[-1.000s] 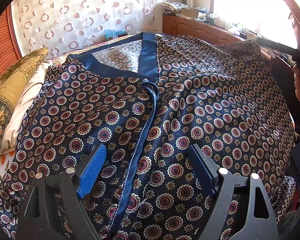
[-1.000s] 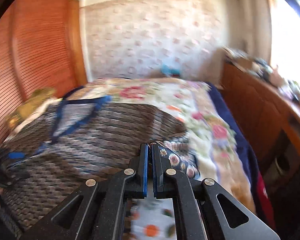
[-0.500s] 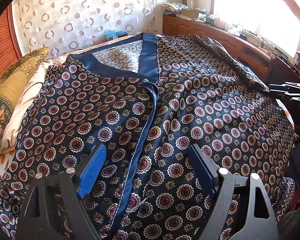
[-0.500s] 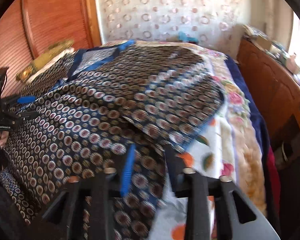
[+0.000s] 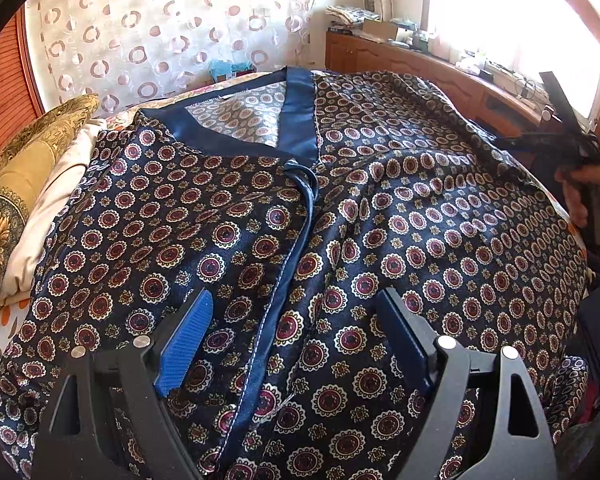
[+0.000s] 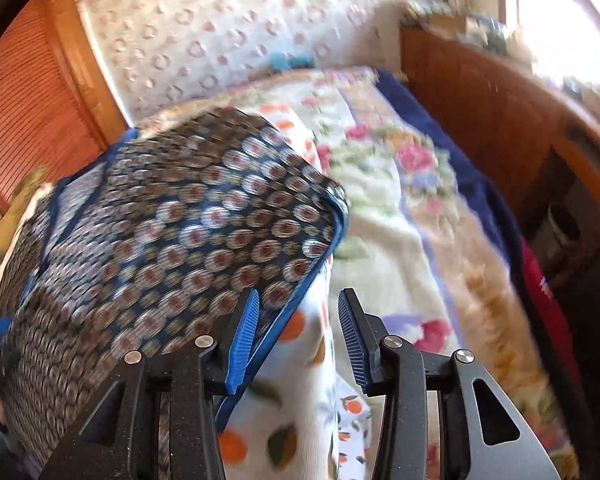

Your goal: Fold small clothes

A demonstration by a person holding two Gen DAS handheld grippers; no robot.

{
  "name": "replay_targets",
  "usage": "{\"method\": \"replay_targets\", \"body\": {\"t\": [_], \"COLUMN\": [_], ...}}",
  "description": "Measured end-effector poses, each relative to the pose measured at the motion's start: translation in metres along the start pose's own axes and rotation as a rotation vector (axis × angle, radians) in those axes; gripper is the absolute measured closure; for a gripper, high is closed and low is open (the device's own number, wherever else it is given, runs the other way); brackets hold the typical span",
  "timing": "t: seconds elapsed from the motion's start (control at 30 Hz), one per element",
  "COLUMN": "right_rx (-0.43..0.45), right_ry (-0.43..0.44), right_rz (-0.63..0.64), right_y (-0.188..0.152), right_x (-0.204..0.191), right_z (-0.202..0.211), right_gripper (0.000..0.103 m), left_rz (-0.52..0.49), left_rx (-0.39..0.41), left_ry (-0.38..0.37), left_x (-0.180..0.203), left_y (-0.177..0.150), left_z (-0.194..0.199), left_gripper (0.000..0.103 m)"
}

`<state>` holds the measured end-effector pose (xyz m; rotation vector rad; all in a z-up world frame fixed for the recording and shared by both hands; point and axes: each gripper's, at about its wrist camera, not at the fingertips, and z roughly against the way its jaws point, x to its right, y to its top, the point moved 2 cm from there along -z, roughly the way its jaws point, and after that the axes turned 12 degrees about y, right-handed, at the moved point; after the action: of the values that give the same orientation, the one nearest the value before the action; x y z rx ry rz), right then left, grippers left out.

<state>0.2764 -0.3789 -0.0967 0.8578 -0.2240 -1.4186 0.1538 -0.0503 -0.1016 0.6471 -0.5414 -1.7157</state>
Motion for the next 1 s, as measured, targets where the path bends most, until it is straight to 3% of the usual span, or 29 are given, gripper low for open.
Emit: {"method": "replay_targets", "body": {"t": [0.2,0.23,0.33,0.43,0.57,0.87,0.97,1.0], "right_rx": [-0.008,-0.007,0.016,0.087,0.109,0.052,0.045,0.046], "right_ry": [0.071,0.075,0.031,0.069,0.134,0.269,0.246,0.240], "right_rz": [-0.098,-0.094,-0.023,0.073,0.206,0.456,0.511,0.517], "right_y": [0.019,0.020,0.026,0.035,0.047,0.045,0.042,0.040], "right_x": [0.000,-0.002,-0.005,-0.030,-0.087,-0.213,-0.229,-0.228], "right_z": [-0.021,-0.023,-0.009,0.011,0.030,0.015,-0.001,-0.002], "right_gripper": [0.063,0.078,0.099,0.099,0.100,0.099,0.083,0.069], "left_rz": [0.012,0.018,0.034,0.047,0.047,0.084,0.090,0.091], "left_rx": [0.076,0.100,0.132,0.154,0.161,0.166,0.163,0.162], "left_ry": [0.016,0.015,0.009,0.009,0.032,0.051,0.053,0.054], "left_x": [-0.001,-0.002,-0.005,-0.011,-0.020,-0.038,-0.042,-0.043], "left_y": [0.004,0.006,0.010,0.011,0.011,0.005,0.002,0.002], "left_z": [0.025,0.034,0.048,0.059,0.063,0.066,0.065,0.064], "left_gripper": [0.019,0.019,0.018,0.018,0.018,0.018,0.018,0.018]}}
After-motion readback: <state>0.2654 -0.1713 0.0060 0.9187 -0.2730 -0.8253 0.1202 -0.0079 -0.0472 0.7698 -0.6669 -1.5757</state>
